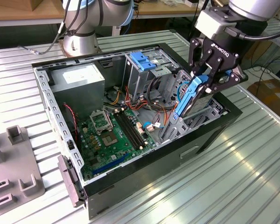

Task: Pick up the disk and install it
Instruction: 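Insert the disk into the insertion slot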

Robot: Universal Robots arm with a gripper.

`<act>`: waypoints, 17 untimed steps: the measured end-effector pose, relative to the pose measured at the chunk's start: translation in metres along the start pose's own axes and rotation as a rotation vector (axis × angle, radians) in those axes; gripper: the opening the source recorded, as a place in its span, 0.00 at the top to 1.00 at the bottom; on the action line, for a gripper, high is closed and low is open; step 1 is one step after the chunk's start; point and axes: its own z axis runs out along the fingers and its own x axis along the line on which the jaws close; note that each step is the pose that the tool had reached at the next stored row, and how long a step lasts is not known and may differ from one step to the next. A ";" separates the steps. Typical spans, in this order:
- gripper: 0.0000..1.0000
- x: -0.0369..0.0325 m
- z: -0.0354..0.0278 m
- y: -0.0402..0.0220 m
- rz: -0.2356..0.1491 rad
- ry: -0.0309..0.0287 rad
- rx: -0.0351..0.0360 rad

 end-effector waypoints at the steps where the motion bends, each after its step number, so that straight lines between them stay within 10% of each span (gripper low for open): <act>1: 0.63 0.0000 0.0017 0.0000 0.000 -0.0001 0.0000; 7: 0.63 0.0002 0.0123 -0.0001 0.000 0.0000 0.0000; 17: 0.63 0.0002 0.0130 -0.0001 0.000 0.0001 0.0000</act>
